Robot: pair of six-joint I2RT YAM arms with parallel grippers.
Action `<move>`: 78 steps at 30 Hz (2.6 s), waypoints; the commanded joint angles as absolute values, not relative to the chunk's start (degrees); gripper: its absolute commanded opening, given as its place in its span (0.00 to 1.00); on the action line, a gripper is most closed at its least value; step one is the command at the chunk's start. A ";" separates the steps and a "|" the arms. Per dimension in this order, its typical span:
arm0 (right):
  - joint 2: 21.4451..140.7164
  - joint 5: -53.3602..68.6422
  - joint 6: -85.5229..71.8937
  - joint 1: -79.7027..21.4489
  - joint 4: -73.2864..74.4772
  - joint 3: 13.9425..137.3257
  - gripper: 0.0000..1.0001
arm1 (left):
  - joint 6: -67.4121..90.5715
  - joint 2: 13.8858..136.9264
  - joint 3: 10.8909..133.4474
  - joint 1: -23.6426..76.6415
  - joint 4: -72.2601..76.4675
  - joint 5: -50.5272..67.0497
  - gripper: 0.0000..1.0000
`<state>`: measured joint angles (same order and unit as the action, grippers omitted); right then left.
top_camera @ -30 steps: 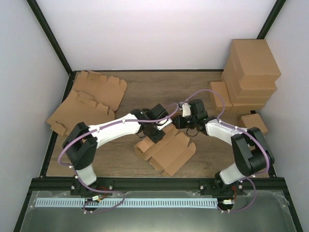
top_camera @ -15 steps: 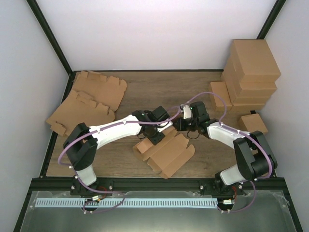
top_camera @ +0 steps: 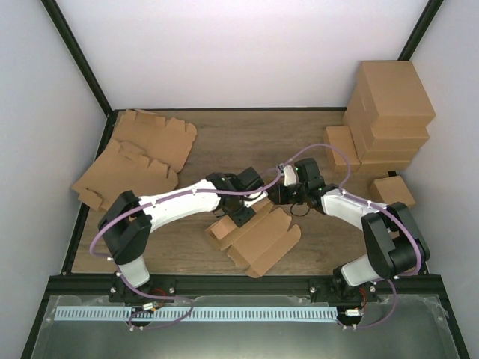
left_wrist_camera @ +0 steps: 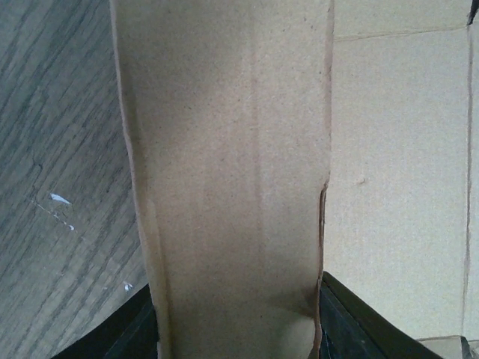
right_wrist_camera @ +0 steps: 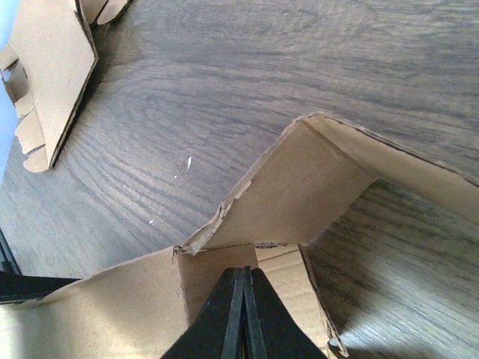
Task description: Fold the paper box
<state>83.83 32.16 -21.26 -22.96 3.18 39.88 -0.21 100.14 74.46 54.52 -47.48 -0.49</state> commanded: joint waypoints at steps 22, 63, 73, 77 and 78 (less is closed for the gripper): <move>84.02 18.45 -20.08 -23.56 5.92 38.26 0.05 | 0.26 102.10 73.21 56.92 -44.93 -2.02 0.47; 82.74 24.38 -19.41 -22.57 3.11 35.69 0.04 | 0.65 103.45 72.52 57.34 -42.53 -0.88 0.47; 82.26 31.51 -17.31 -22.64 2.97 34.66 0.04 | 0.79 103.76 72.25 57.37 -42.69 -0.50 0.47; 83.20 32.34 -16.56 -22.61 2.85 34.67 0.04 | 1.05 103.81 72.33 57.37 -42.72 -0.35 0.47; 83.35 32.19 -16.40 -22.63 3.02 34.82 0.04 | 1.13 103.78 72.33 57.40 -42.79 -0.29 0.47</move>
<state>82.37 29.54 -18.09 -22.31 3.57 34.63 0.43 101.65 73.67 57.04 -42.63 -2.33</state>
